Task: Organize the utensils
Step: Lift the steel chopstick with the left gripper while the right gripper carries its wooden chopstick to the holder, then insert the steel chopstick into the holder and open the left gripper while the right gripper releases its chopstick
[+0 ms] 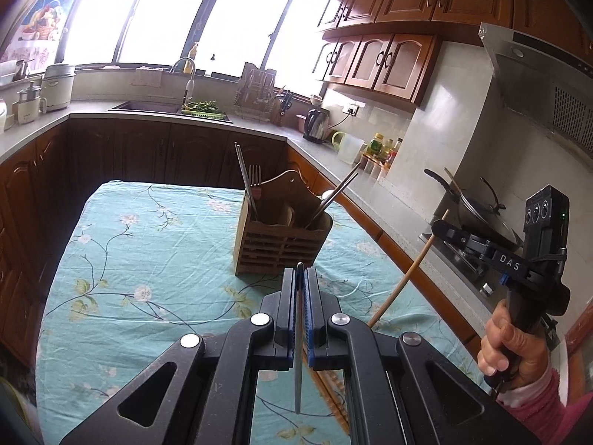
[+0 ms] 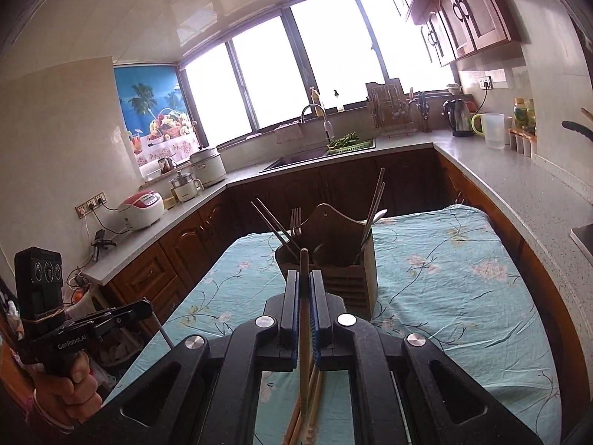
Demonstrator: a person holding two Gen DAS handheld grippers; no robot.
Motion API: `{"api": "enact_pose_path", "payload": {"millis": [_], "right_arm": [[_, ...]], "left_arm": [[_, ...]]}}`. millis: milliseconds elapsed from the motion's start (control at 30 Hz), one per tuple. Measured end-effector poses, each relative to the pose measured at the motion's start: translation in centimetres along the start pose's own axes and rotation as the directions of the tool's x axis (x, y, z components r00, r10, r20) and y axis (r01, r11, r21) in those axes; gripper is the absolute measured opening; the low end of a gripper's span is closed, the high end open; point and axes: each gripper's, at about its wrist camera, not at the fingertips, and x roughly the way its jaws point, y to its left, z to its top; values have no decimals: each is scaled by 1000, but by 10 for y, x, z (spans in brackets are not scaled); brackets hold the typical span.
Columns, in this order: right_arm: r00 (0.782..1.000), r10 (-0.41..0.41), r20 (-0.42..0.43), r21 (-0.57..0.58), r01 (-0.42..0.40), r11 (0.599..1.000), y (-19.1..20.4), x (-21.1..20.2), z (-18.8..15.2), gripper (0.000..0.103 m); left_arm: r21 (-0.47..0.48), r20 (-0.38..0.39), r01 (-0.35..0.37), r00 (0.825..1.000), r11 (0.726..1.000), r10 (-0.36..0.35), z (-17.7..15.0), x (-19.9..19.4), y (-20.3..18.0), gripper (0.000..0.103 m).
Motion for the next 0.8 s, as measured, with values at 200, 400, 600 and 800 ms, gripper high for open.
{"api": "enact_pose_path", "payload": {"millis": [200, 400, 600, 800], "right_arm": [[1000, 0, 23, -3, 0, 1000, 0, 1, 7, 5], [999, -1, 45, -8, 1, 1000, 2, 4, 17, 5], [997, -5, 75, -14, 6, 1000, 3, 12, 34, 5], [993, -19, 113, -12, 21, 1000, -4, 24, 53, 5]], "left_arm": [[1, 28, -3, 1000, 1000, 3, 8, 0, 3, 2], [8, 68, -10, 998, 1000, 10, 19, 0, 6, 2], [18, 123, -17, 992, 1000, 15, 37, 0, 11, 2], [-9, 182, -1, 983, 1000, 3, 61, 11, 21, 2]]}}
